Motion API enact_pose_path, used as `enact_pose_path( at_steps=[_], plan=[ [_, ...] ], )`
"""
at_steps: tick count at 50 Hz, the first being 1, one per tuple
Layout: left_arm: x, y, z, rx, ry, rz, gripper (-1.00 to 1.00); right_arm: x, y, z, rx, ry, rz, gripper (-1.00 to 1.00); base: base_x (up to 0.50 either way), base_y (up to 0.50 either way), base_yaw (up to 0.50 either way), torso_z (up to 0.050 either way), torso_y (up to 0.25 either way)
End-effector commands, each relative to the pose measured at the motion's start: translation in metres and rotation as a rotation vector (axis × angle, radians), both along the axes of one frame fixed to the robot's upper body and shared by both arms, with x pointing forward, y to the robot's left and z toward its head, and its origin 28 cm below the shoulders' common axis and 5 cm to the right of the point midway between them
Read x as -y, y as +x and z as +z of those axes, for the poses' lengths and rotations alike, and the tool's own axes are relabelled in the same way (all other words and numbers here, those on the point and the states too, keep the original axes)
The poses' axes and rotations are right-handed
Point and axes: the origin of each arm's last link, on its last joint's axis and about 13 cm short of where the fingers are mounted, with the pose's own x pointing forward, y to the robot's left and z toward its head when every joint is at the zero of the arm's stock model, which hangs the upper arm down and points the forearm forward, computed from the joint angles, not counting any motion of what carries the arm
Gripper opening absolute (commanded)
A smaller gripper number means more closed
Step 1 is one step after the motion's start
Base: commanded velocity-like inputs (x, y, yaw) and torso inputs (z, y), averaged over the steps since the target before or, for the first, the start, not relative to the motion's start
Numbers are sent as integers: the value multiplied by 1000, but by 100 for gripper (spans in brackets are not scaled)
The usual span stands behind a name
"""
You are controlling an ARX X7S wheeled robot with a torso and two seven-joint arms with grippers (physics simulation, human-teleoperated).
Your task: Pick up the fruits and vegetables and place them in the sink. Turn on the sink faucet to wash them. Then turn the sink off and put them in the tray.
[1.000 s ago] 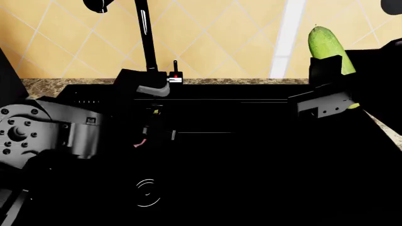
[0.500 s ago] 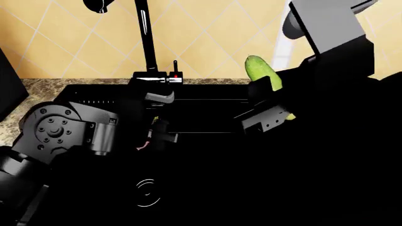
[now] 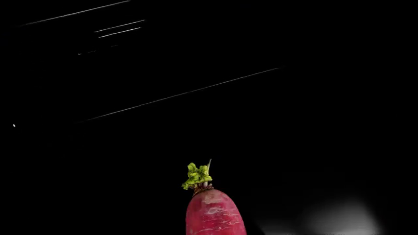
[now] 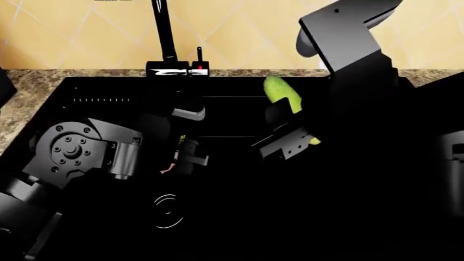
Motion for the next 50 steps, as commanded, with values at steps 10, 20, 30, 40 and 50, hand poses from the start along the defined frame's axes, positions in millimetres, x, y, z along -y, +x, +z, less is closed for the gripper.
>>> enact_pose_path(
  at_steps=[10,20,30,40,50],
  plan=[
    [2,4,1,-1,14,8,-100,-1,-1,2,13,-12,10,-100,-1,0,0,0,-194],
    [7,22,-7,-28,17,23,-100,0,-1,4,16,-8,10,-100,0,0,0,0,0],
    [12,34,-13,-61,26,23,-100,-1,-1,3,14,-11,14,-100,0,0,0,0,0],
    [16,46,-24,-84,42,29,-100,-1,-2,3,19,-9,19,-100,0,0,0,0,0],
    [16,60,-36,-102,44,42,-100,-2,-2,3,17,-11,21,-100,0,0,0,0,0]
  ],
)
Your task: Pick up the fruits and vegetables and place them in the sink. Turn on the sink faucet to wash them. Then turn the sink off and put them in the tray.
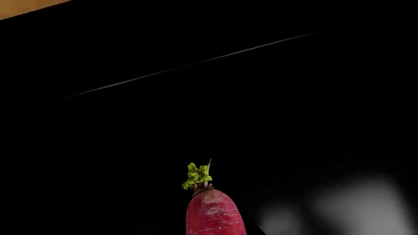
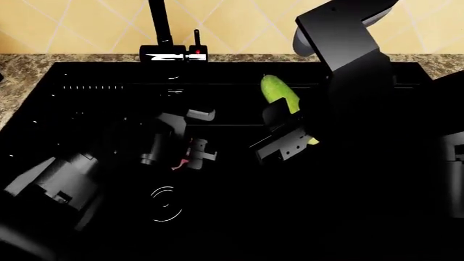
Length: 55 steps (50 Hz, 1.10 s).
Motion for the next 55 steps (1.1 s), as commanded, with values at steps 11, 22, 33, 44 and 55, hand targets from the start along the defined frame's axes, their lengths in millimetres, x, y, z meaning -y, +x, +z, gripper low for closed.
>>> enact_pose_path(
  at_steps=[11,22,33,44,55],
  plan=[
    [-3,17,-24,-47,68,60,-100,0,0,3,15,-2,3,-100,0,0,0,0,0],
    [-6,23,-37,-67,83,92,-100,-1,-1,4,17,-1,9,-100,0,0,0,0,0],
    [-8,20,-44,-83,104,108,-100,0,0,2,14,0,6,-100,1,0,-2,-1,-3],
    [-10,21,-41,-90,114,111,100,0,-2,4,18,-2,3,-100,5,0,-2,-3,-7],
    [-15,0,-2,-47,28,75,100,1,-3,8,23,-1,-2,-100,1,0,-1,-1,-2]
  ],
)
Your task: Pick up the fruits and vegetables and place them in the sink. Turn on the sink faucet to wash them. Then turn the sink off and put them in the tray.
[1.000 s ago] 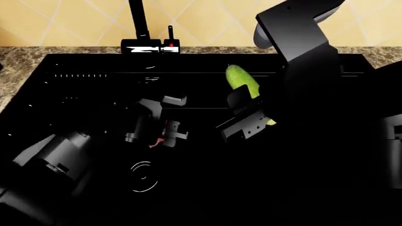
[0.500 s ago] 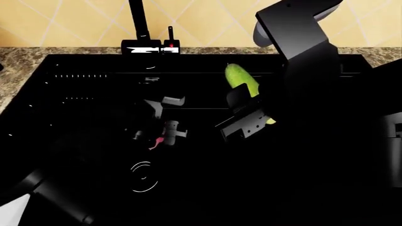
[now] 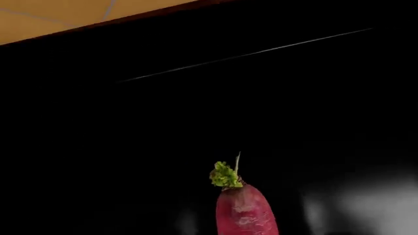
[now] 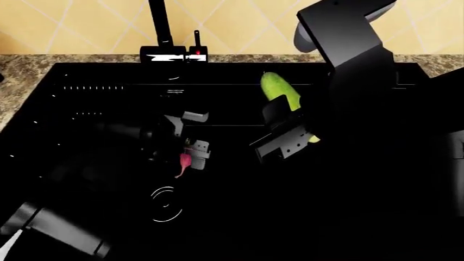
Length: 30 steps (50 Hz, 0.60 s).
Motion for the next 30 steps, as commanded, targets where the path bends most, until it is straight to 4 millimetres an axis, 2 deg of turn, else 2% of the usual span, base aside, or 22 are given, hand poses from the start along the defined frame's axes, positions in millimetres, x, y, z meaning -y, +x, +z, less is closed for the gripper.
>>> enact_pose_path(
  at_steps=[1,9,19,26,30],
  plan=[
    [-11,-27,19,-4,-45,-30,100,1,-1,4,16,-5,-4,-100,0,0,0,0,0],
    [-17,-71,61,77,-133,-112,100,3,2,3,-14,-4,-18,-100,0,0,0,0,0],
    [-25,-127,106,213,-130,-182,100,6,3,4,-27,-4,-32,-100,0,0,0,0,0],
    [-37,-170,135,311,-122,-204,100,4,11,2,-70,-19,-9,-100,0,0,0,0,0],
    [-48,-184,151,357,-132,-184,100,0,17,2,-90,-43,24,-100,0,0,0,0,0]
  ],
)
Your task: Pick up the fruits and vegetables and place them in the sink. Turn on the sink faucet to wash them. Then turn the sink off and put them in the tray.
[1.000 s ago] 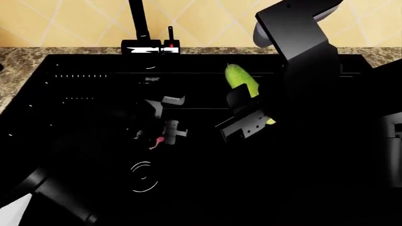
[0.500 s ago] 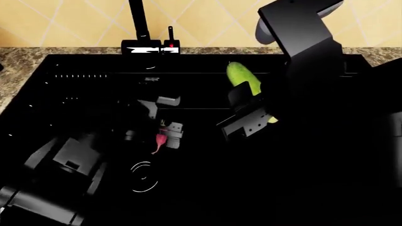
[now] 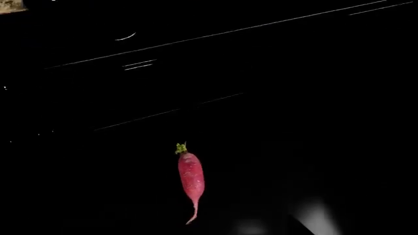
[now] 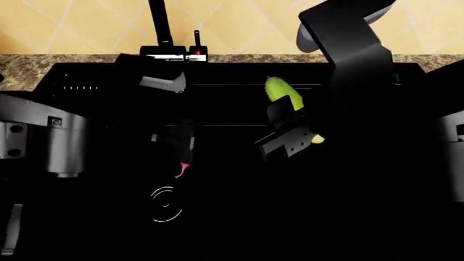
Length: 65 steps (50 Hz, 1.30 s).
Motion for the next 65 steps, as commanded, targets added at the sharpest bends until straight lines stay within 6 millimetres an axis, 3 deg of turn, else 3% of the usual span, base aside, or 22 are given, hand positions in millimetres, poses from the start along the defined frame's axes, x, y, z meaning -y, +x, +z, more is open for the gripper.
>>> enact_pose_path(
  at_steps=[1,16,28,51,65],
  plan=[
    [-25,-63,40,126,24,-17,100,-5,12,0,-40,-37,51,-100,0,0,0,0,0],
    [-53,-79,76,202,-23,101,100,-36,31,-15,-136,-114,249,-100,0,0,0,0,0],
    [-61,-76,93,218,-60,147,100,-57,34,-34,-202,-132,355,-100,0,0,0,0,0],
    [-53,-68,101,216,-47,118,100,-96,81,-91,-309,-123,323,-100,0,0,0,0,0],
    [-51,-63,101,208,-42,115,100,-106,79,-119,-360,-187,336,-100,0,0,0,0,0]
  ],
)
